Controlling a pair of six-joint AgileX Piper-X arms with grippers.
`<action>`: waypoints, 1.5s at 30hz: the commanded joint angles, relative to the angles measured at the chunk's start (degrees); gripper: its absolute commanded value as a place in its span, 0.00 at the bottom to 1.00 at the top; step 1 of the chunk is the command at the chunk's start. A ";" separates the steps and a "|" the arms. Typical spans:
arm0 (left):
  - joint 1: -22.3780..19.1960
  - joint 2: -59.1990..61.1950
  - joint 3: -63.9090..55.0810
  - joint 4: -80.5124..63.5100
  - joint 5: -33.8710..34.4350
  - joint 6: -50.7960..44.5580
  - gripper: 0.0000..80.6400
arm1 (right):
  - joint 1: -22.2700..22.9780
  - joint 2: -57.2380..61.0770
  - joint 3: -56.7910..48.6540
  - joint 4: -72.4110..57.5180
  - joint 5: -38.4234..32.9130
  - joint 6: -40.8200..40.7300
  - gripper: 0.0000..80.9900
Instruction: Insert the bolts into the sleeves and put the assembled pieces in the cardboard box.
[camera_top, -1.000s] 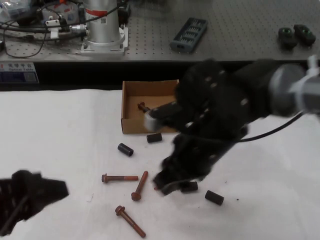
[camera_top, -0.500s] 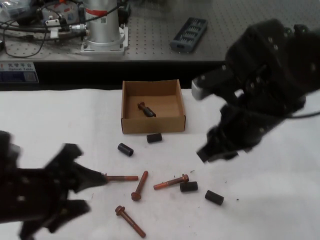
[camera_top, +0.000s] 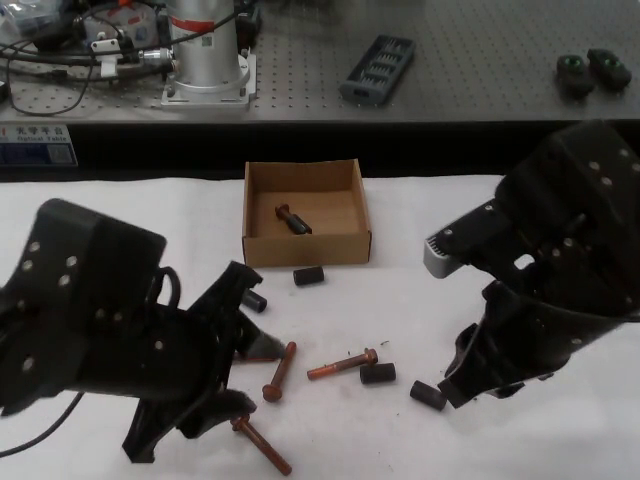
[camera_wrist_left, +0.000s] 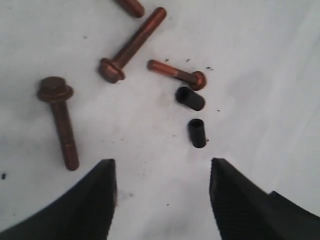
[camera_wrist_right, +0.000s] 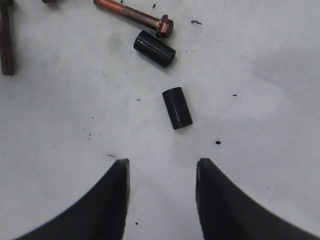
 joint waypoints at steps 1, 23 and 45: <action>-0.17 2.76 -4.91 9.90 -1.21 1.04 0.50 | -0.26 -1.01 -0.02 -1.09 0.00 -0.07 0.40; -0.17 13.43 -12.50 21.00 -2.87 2.86 0.50 | -6.26 -1.62 7.64 -9.93 -2.13 1.47 0.40; -0.96 19.35 -16.14 21.79 -2.61 4.48 0.45 | -7.69 -1.62 7.64 -10.32 -2.89 3.45 0.40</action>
